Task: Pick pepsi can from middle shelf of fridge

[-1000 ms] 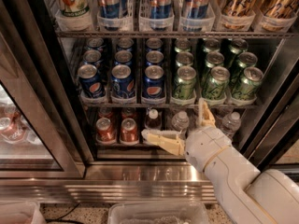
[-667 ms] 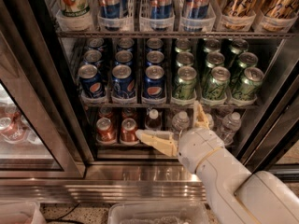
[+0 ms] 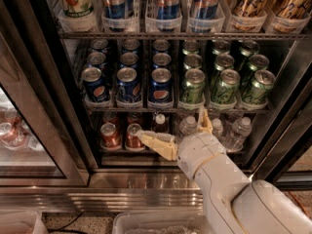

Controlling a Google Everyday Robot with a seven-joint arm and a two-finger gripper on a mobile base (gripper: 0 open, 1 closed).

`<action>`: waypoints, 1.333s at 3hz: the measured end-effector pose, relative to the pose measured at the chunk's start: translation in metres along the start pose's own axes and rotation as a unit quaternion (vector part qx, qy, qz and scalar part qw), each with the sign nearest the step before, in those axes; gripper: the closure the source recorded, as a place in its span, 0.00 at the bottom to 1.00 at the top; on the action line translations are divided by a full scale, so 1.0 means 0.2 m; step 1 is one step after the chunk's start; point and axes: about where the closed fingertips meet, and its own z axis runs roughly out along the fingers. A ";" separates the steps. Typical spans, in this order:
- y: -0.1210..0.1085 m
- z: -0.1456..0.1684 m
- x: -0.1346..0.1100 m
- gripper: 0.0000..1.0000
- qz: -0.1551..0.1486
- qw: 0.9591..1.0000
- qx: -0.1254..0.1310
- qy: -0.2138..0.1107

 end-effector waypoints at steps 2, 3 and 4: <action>-0.05 0.02 0.00 0.00 0.002 1.000 0.014 -0.007; -0.15 0.07 -0.01 0.00 0.004 0.999 0.042 -0.011; -0.15 0.08 -0.01 0.00 0.004 0.999 0.042 -0.011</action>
Offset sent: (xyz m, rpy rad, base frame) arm 0.0204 -0.0206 -0.0048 0.0215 -0.0343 -0.0923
